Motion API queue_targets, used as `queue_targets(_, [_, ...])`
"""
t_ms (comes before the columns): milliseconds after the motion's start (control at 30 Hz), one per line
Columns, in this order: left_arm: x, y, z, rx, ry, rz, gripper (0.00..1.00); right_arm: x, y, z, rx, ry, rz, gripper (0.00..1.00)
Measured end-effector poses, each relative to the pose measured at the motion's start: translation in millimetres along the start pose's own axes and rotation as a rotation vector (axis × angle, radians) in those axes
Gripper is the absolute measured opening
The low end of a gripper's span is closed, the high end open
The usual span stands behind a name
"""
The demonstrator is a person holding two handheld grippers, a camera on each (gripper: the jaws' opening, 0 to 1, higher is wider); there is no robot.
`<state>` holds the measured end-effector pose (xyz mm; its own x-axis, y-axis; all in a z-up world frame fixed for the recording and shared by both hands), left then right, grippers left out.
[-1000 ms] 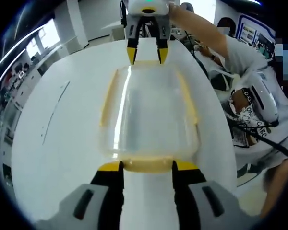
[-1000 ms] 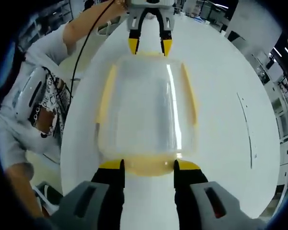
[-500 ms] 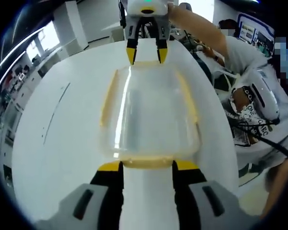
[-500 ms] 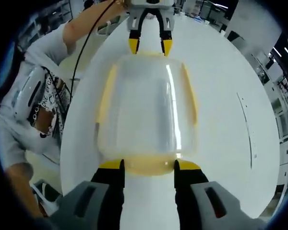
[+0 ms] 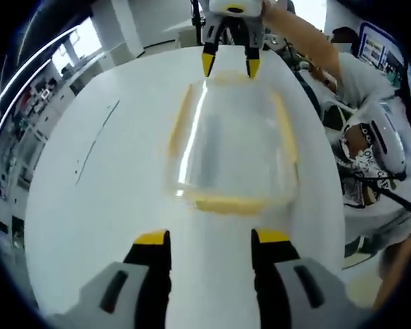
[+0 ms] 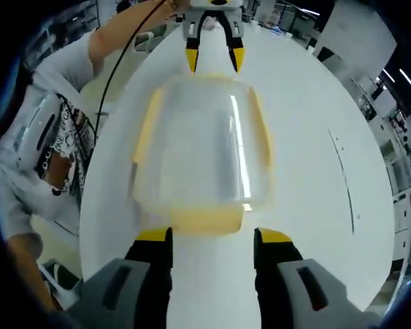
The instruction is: Snap each plastic latch of the storage box into its locked position after aligning the lid with the box until every specified latch is closed and the lid sits flush.
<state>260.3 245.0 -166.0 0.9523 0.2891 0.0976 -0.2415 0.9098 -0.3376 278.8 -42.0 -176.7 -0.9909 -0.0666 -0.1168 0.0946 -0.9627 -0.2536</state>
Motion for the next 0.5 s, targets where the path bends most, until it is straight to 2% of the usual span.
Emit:
queue_targets(100, [0.5,-11.2,11.3,-0.043,-0.023,0.005,0.41,-0.1,2.5,7.5,-0.053,0.021,-0.012,0.45])
queue_targets(267, [-18.8,-55.1,17.5,-0.142,0.010,-0.065,0.31,-0.7,-1.0,15.6,-0.145,0.059,-0.004,0.32])
queue_targets(367, [-27.1,-72.2,12.5,-0.143,0.035,-0.077,0.28,-0.7,-3.5,15.0,-0.167,0.068,-0.004,0.27])
queue_targets(500, [-38.8,-93.5,-3.8,-0.089,0.075,-0.119,0.23,4.0,-8.9,9.9,-0.193,0.076,0.010,0.24])
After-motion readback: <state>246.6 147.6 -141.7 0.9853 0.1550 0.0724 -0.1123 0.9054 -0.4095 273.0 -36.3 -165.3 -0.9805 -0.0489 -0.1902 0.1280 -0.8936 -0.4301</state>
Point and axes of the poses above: the point that each gripper's makers call its tool centre point, and the gripper's own axes: z roughly backward along the fingers, x roughly to its left, y roughly out of its underside, the point moved 5 cm from there along z, roughly backward along the fingers, and after that the axes turned 11 degrees about x, right-handed, at the moved point
